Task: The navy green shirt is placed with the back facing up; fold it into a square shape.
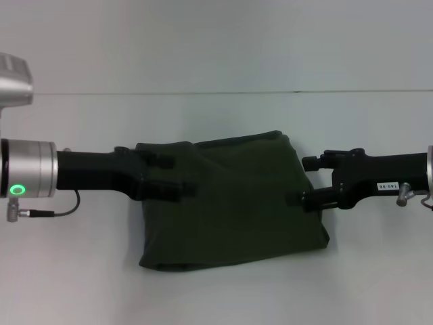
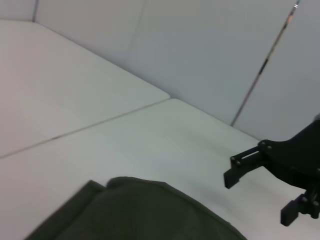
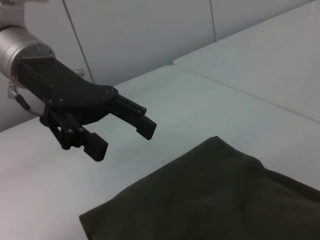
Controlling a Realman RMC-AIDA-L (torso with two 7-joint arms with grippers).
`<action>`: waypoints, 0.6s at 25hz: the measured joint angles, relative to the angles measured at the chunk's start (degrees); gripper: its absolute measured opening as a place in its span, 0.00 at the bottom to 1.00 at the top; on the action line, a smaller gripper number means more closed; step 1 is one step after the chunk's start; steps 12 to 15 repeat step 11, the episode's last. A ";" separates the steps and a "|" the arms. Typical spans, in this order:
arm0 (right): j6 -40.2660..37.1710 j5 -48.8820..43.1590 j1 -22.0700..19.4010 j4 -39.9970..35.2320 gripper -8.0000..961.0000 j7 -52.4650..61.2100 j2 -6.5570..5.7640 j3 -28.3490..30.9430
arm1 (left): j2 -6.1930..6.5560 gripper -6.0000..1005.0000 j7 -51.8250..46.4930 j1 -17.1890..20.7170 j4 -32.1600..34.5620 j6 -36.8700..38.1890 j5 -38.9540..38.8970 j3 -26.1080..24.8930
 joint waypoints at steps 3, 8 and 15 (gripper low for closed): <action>-0.89 0.02 -0.11 0.02 0.99 -0.58 -0.02 -0.01 | 0.24 0.91 -1.13 -0.43 -0.06 0.28 0.03 1.83; -1.91 0.09 -0.21 0.02 0.99 -2.51 -0.06 0.46 | 0.36 0.91 -2.02 -0.71 -0.08 1.69 0.05 2.75; -1.87 0.17 -0.21 0.02 0.99 -3.03 -0.06 0.48 | 0.35 0.91 -2.49 -0.90 -0.12 3.00 0.05 2.85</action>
